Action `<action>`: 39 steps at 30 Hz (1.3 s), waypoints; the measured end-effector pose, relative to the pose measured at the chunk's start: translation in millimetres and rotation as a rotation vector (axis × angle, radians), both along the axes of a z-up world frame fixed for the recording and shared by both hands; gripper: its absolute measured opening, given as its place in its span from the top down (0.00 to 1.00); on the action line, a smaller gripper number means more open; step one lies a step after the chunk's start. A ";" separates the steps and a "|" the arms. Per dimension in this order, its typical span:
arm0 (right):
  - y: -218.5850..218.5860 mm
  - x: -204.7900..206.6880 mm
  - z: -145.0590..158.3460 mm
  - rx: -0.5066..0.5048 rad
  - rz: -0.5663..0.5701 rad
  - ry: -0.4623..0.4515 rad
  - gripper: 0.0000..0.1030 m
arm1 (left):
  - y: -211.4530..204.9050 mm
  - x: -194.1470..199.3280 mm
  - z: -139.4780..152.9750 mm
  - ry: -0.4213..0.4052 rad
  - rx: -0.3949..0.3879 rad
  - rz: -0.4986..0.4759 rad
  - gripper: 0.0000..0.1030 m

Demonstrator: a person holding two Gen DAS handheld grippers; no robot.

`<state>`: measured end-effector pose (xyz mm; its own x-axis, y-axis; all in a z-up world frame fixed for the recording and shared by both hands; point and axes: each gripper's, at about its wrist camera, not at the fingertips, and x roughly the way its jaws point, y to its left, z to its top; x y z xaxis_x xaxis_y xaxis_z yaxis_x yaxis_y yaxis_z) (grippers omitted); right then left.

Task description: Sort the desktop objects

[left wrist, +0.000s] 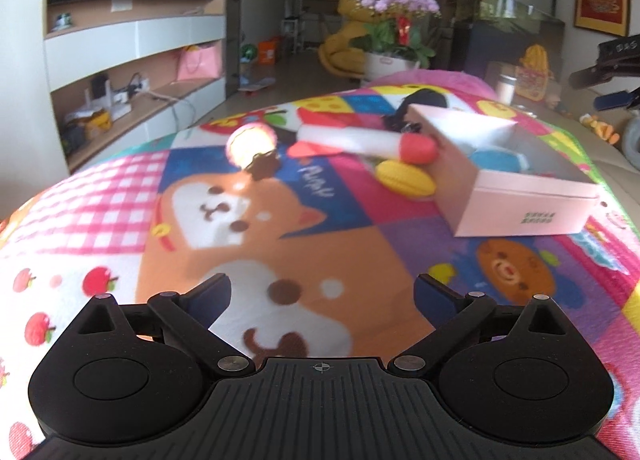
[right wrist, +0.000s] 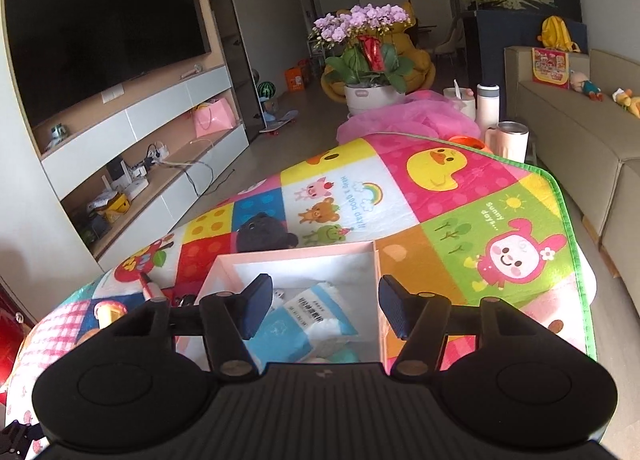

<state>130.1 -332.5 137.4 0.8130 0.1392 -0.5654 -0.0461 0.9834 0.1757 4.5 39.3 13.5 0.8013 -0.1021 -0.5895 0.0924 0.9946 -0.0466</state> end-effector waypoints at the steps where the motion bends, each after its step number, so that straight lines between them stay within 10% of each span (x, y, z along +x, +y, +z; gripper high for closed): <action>1: 8.1 0.2 1.0 -0.016 0.016 0.003 0.43 | 1.7 -0.3 -2.5 -0.004 0.011 0.014 0.02; 10: 120.8 71.1 0.4 -0.145 0.195 0.057 0.32 | 28.3 -4.4 -12.3 -0.041 -0.104 0.058 0.02; 15: 140.4 166.3 -25.3 -0.205 0.052 0.115 0.17 | 50.9 -8.9 -12.2 -0.084 -0.245 0.144 0.01; 22: 123.9 250.9 -84.1 -0.056 -0.061 0.374 0.18 | 63.9 -7.9 -14.4 -0.075 -0.333 0.177 0.01; 23: 126.3 252.6 -88.0 -0.063 -0.049 0.395 0.32 | 62.0 -8.1 -14.1 -0.076 -0.326 0.171 0.01; 29: 145.6 206.4 -48.0 -0.078 0.051 0.239 0.39 | 59.6 -8.6 -15.3 -0.079 -0.316 0.169 0.01; 39: 114.1 -6.4 -1.4 0.090 0.484 0.187 0.39 | 50.8 -5.5 -14.8 -0.055 -0.255 0.172 0.01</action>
